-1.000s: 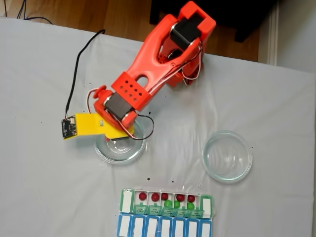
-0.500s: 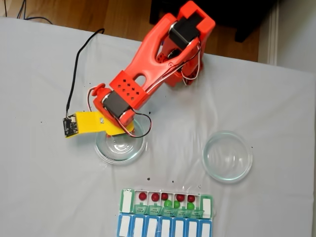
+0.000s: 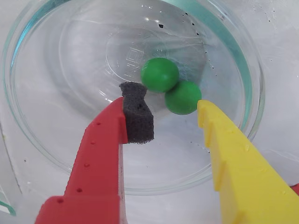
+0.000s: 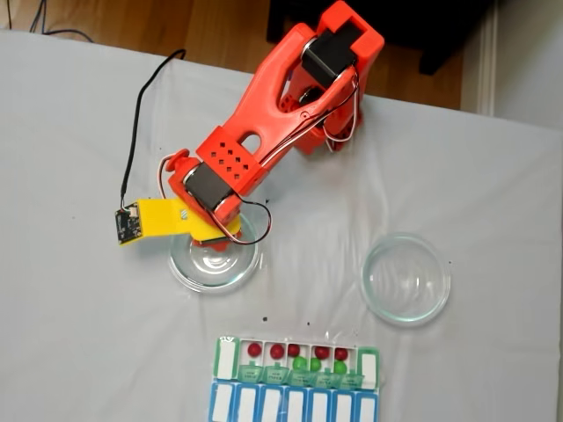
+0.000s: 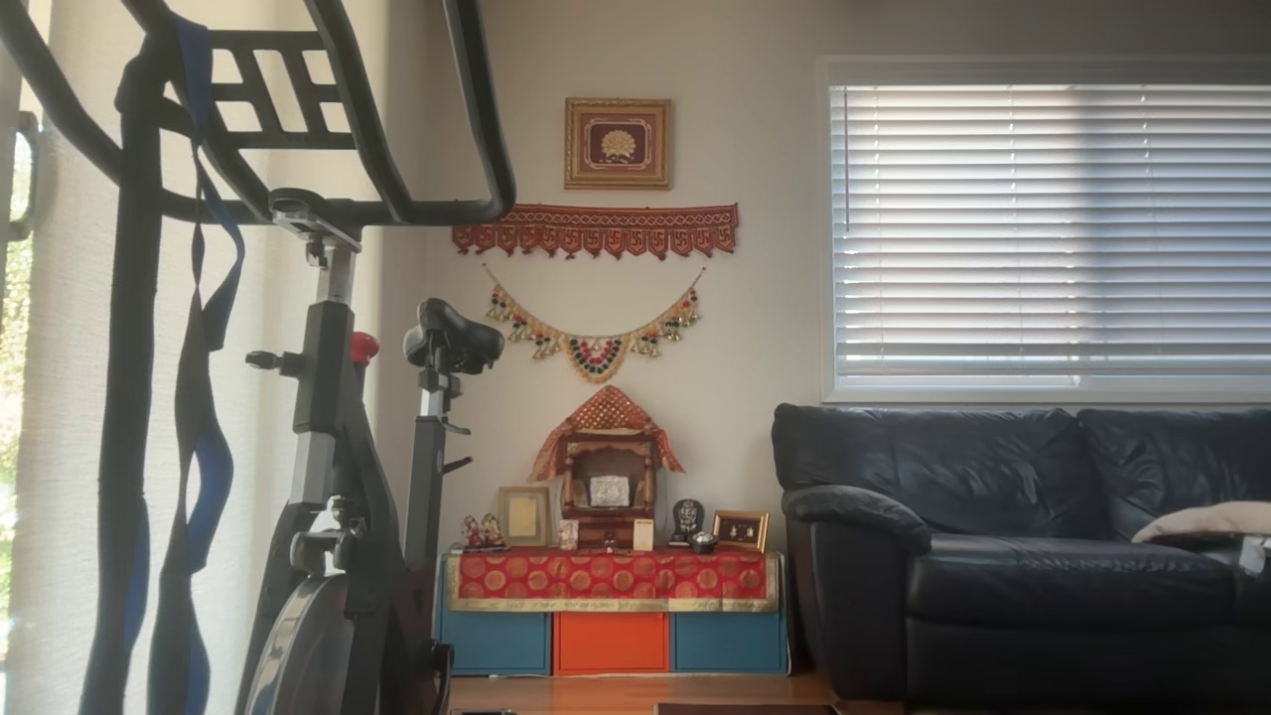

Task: Sort medicines into box.

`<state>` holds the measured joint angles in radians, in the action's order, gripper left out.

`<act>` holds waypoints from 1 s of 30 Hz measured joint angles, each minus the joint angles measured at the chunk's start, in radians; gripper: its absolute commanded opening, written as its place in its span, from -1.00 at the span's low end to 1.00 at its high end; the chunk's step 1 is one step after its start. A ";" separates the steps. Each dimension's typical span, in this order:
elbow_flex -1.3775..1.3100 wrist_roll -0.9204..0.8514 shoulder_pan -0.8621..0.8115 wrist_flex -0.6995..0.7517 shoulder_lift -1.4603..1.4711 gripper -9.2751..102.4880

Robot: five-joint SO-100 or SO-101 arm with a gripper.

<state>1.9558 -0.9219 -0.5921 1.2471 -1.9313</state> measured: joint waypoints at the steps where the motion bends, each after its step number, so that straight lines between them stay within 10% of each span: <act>1: 0.000 0.000 0.000 0.000 0.000 -0.45; 30: 0.077 0.005 0.002 -0.124 0.000 -0.50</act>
<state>2.0325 -0.9173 -0.5906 1.1229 -1.9313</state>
